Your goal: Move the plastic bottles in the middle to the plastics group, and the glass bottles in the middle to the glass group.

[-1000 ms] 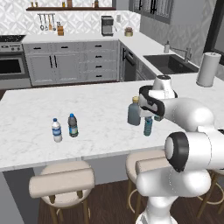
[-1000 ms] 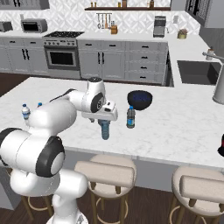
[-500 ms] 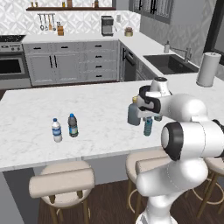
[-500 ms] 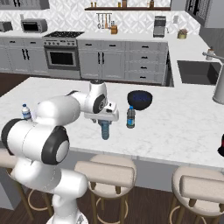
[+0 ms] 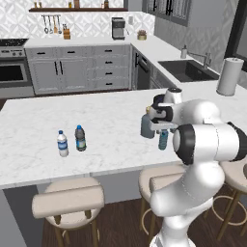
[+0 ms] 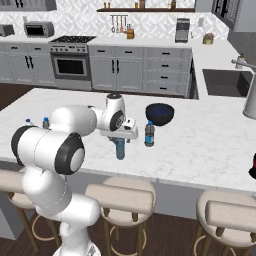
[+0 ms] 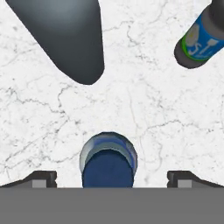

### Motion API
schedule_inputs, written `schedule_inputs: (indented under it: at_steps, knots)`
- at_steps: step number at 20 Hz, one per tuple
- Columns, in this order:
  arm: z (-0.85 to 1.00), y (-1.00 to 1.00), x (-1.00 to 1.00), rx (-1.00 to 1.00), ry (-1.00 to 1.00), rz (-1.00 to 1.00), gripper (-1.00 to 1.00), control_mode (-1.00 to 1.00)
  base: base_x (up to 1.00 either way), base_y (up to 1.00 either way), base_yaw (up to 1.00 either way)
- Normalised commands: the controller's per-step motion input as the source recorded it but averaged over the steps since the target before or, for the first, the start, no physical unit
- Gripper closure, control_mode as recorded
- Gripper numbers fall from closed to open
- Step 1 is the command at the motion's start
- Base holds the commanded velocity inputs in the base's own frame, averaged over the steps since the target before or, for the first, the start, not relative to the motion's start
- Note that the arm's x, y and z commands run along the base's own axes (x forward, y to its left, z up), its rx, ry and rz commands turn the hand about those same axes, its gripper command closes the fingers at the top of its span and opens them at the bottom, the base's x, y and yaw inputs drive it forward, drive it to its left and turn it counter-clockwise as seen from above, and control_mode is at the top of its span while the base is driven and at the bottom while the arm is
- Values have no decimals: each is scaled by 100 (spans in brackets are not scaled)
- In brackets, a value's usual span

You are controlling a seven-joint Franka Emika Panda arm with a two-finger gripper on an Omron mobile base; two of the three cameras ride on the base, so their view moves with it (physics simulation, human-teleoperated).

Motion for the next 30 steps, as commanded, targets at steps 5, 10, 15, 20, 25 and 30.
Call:
schedule_inputs:
  at_steps: [5, 10, 15, 20, 25, 30]
  knots:
    - [-20, -5, 16, 0, 0, 0, -100, -100, 0, 0, 0]
    - [-23, 0, 4, 0, 0, 0, -100, -100, 0, 0, 0]
    - [-37, 0, 0, 0, -4, 0, 100, -100, 0, 0, 0]
    - [-49, 0, -9, 0, -19, 3, 100, -100, 0, 0, 0]
    - [-35, 0, -43, 0, -27, 10, 100, -100, 0, 0, 0]
    - [18, 38, -43, 0, -6, 8, 100, -100, 0, 0, 0]
